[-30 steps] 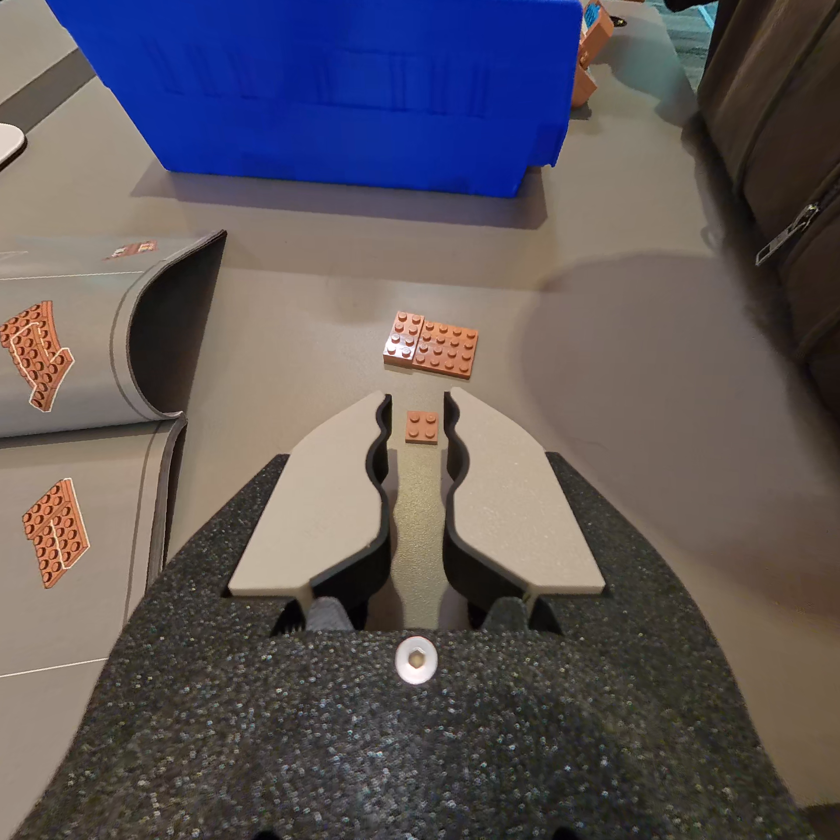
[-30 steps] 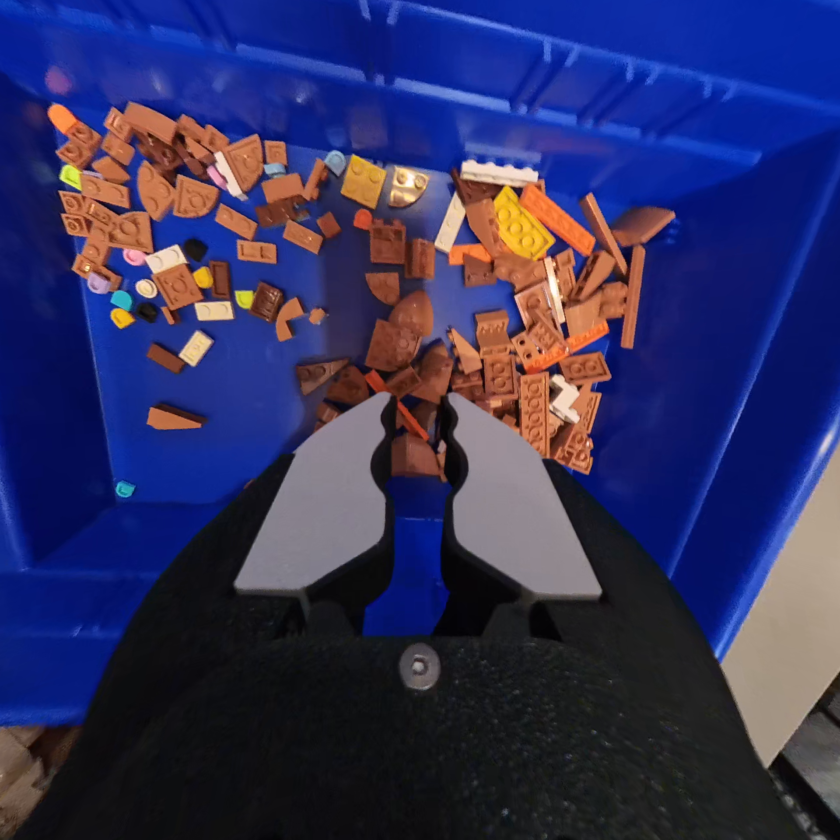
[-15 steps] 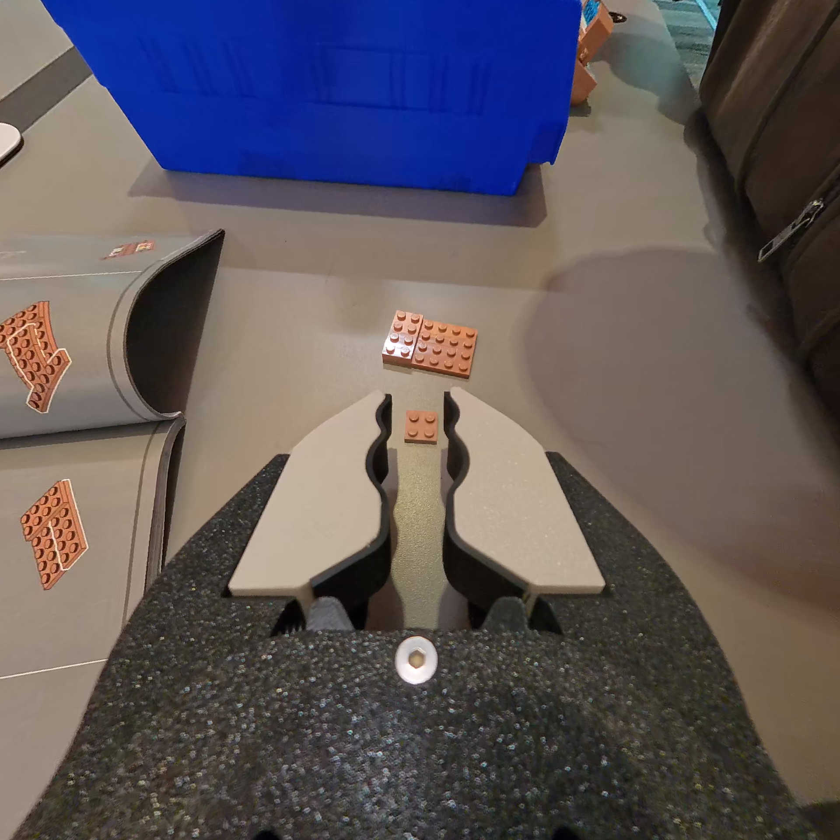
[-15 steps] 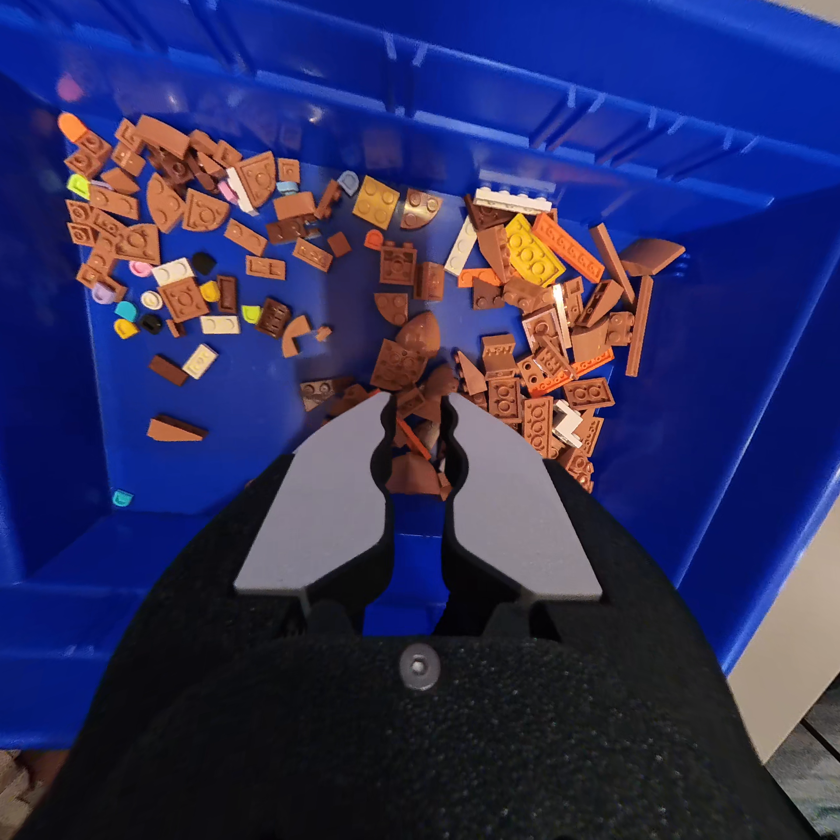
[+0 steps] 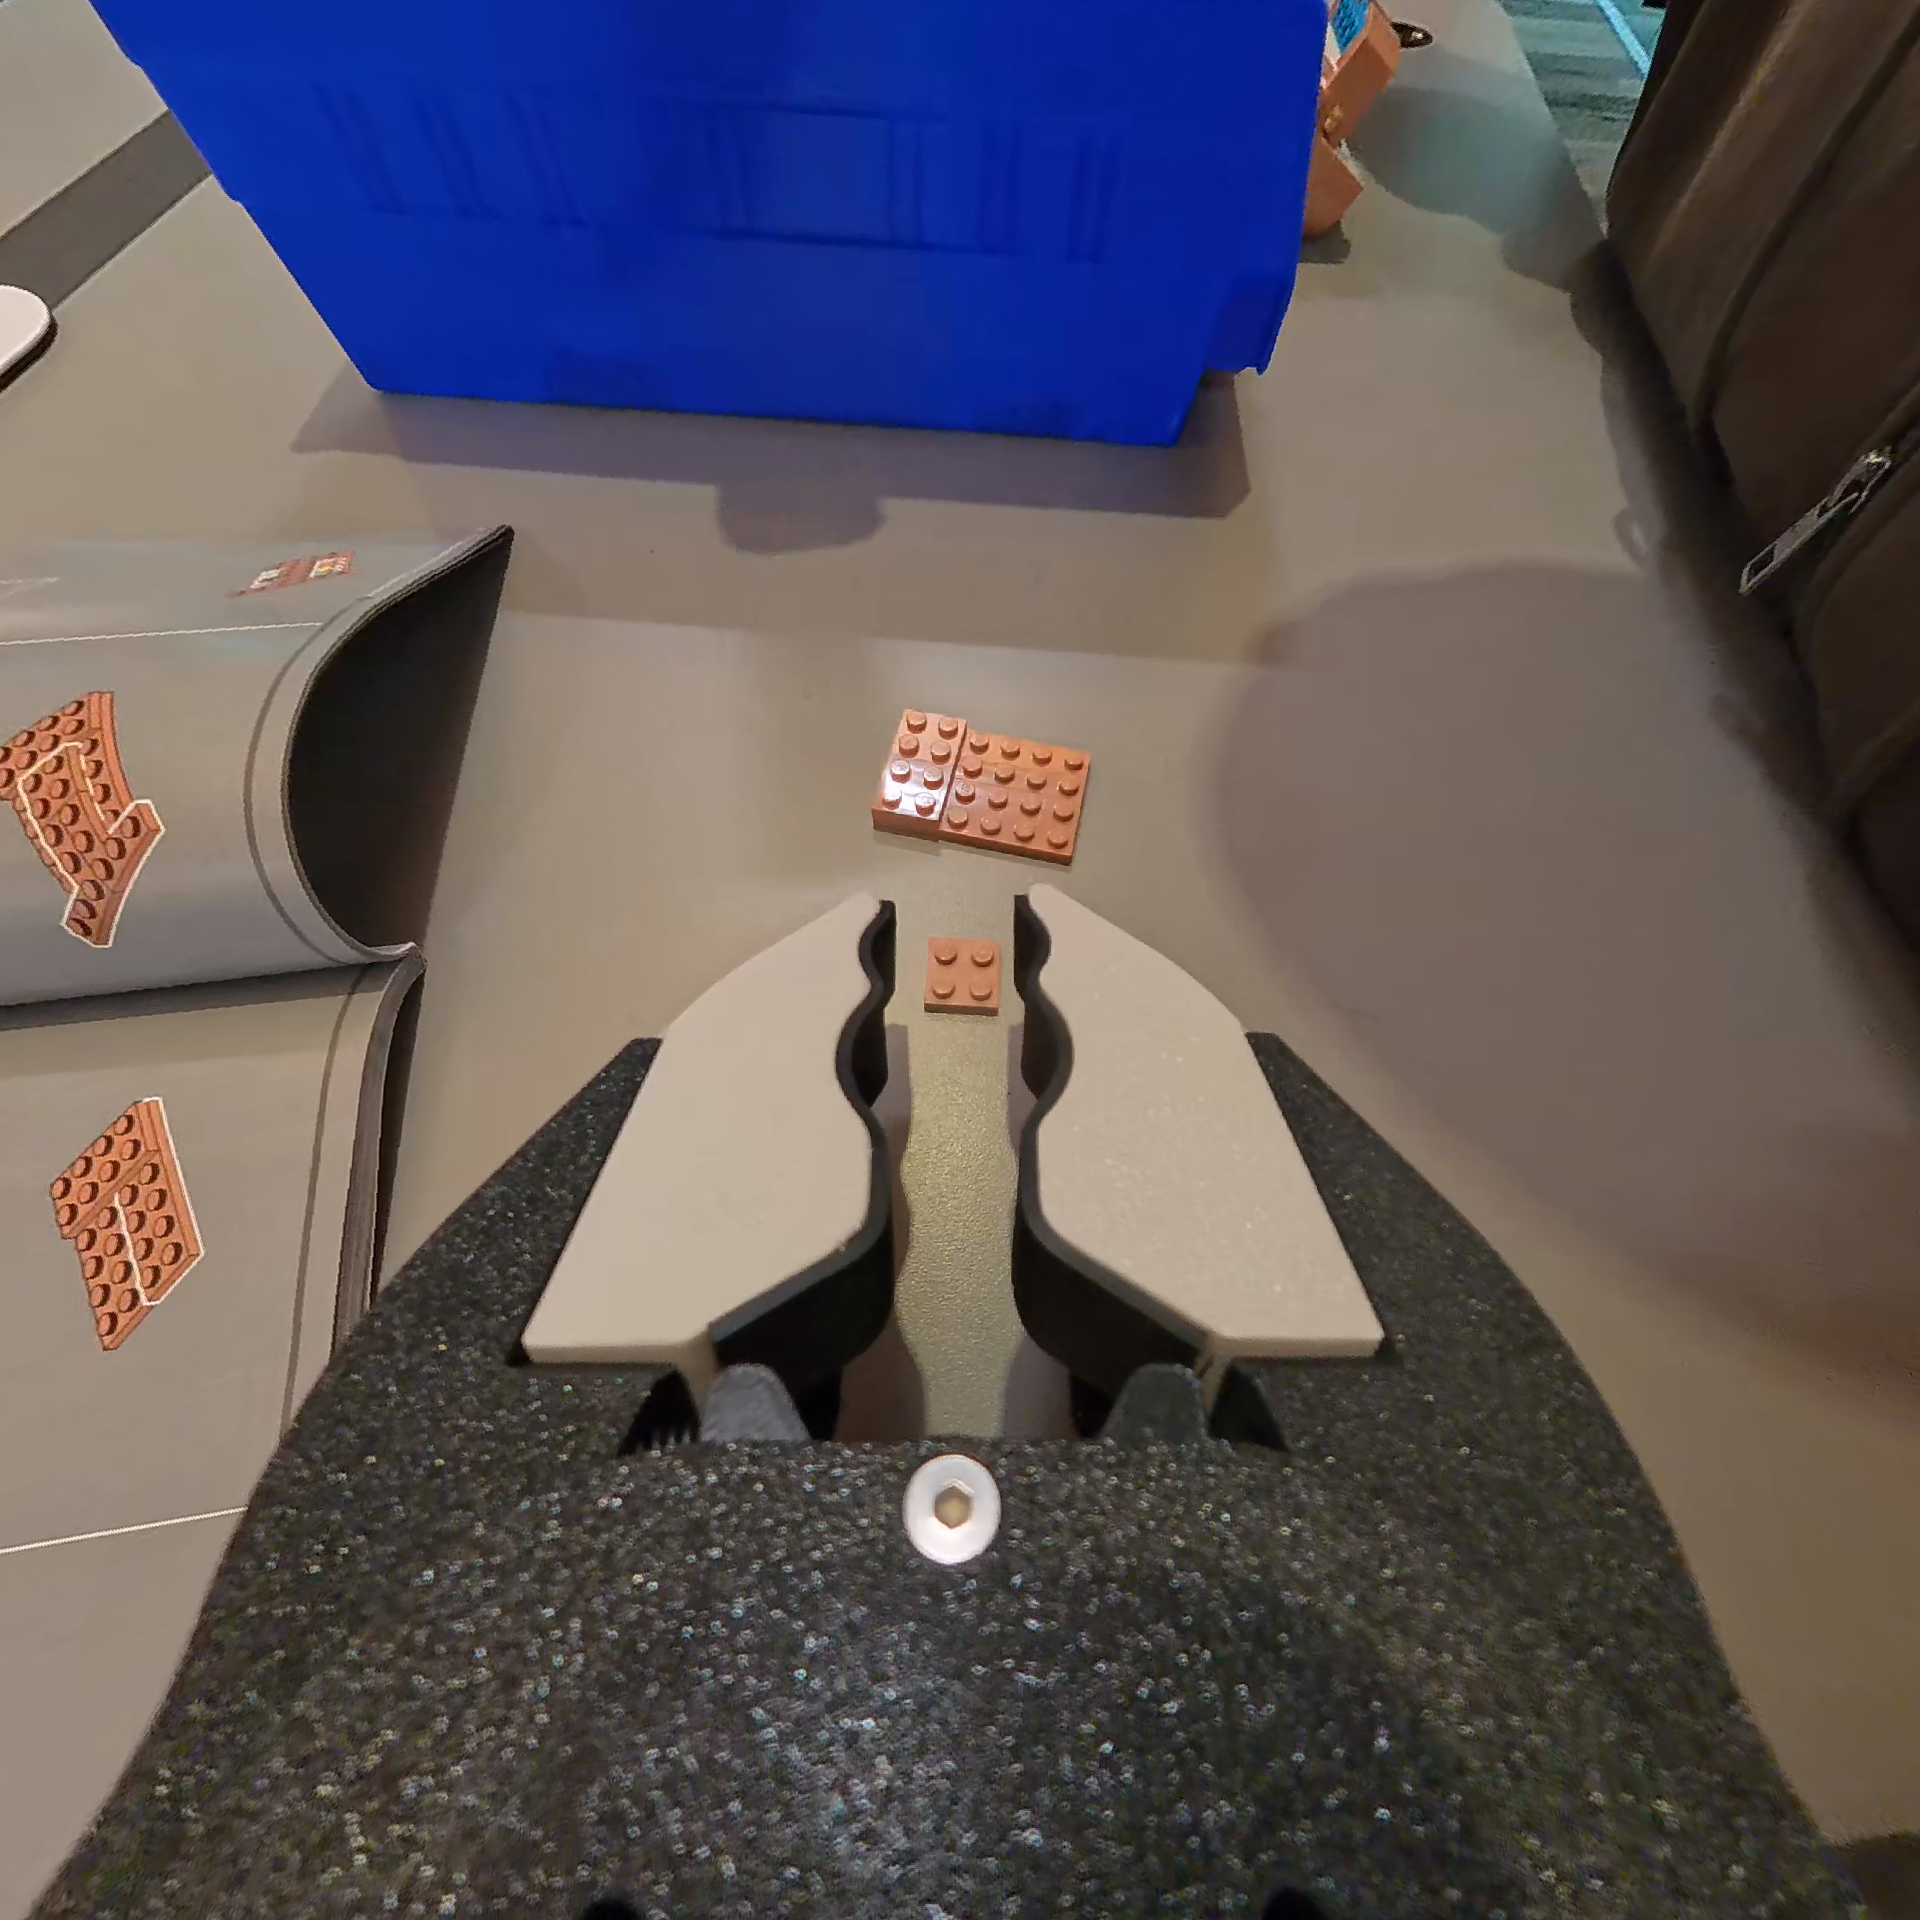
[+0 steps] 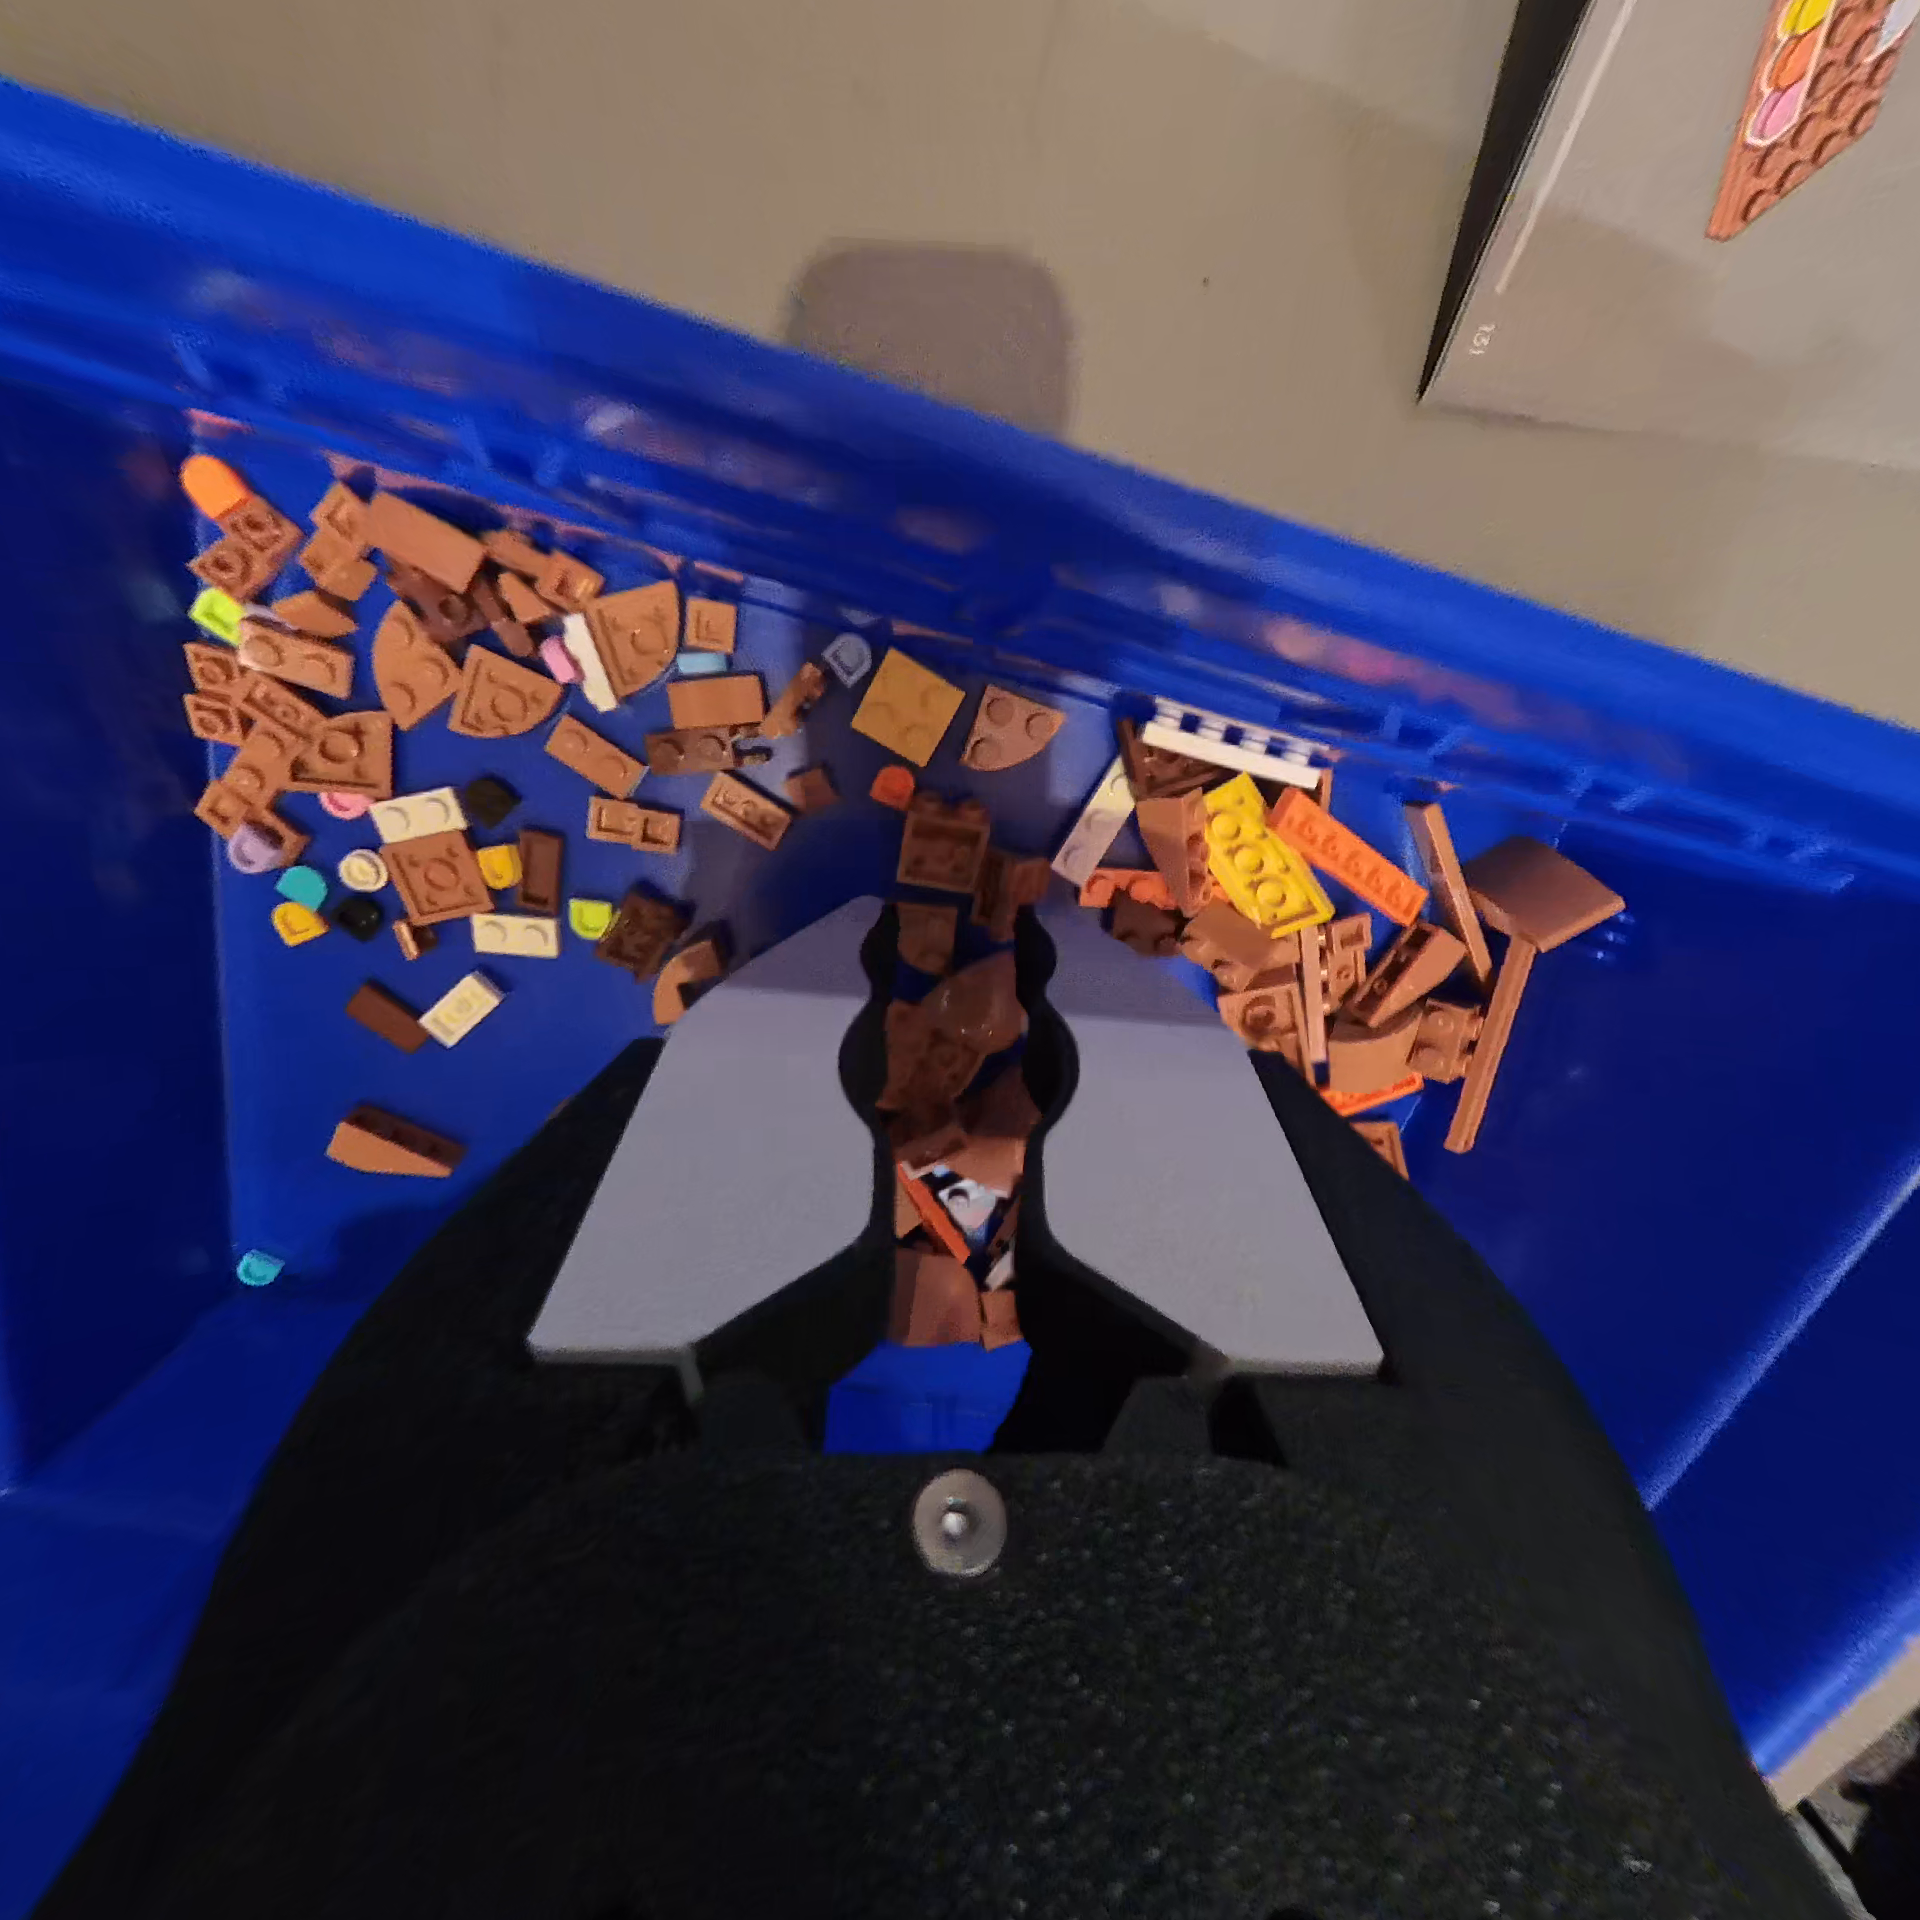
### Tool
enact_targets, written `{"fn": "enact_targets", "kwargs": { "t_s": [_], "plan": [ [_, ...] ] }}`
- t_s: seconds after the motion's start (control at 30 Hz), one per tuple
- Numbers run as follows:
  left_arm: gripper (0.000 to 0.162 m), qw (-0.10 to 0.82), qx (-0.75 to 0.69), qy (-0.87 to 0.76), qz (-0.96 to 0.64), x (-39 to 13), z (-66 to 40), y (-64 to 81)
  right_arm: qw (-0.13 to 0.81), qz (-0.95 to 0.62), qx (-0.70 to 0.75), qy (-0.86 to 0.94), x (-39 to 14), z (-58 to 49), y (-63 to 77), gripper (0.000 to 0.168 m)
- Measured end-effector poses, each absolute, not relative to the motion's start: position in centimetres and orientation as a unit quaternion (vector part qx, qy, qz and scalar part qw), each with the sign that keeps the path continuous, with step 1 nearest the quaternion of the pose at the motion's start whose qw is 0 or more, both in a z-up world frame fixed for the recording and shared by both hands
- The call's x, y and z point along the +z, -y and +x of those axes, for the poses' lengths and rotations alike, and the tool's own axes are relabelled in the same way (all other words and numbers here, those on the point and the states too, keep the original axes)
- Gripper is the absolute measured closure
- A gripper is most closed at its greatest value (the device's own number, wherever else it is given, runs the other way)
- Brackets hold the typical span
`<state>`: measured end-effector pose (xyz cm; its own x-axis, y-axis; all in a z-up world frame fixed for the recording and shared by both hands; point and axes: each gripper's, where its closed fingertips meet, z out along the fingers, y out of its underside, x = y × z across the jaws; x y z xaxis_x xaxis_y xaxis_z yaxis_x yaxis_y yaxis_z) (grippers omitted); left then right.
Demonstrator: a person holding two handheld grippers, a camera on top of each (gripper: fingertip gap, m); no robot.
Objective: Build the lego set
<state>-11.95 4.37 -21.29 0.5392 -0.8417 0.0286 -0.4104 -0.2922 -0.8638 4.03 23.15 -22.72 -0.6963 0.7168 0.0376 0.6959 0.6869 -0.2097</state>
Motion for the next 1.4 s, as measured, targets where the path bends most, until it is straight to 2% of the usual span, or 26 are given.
{"fn": "enact_targets", "kwargs": {
  "t_s": [0.33,0.53,0.8,1.13,1.4],
  "plan": [
    [0.140,0.431,-0.249,-0.411,-0.763,-21.3,-11.9,-4.3,0.072,-0.439,0.058,0.894,-22.7,3.9,-26.2,0.165],
    [0.140,0.431,-0.252,-0.408,-0.764,-21.3,-11.9,-4.4,0.094,-0.474,0.045,0.874,-21.7,5.0,-28.5,0.165],
    [0.140,0.432,-0.256,-0.404,-0.765,-21.2,-12.0,-4.4,0.110,-0.487,0.055,0.865,-20.6,5.5,-28.8,0.154],
    [0.140,0.433,-0.256,-0.403,-0.764,-21.1,-12.0,-4.5,0.130,-0.622,0.180,0.751,-15.7,8.7,-26.0,0.159],
    [0.140,0.433,-0.252,-0.407,-0.764,-21.2,-12.0,-4.5,0.138,-0.620,0.223,0.739,-14.9,9.5,-22.1,0.159]
  ]
}}
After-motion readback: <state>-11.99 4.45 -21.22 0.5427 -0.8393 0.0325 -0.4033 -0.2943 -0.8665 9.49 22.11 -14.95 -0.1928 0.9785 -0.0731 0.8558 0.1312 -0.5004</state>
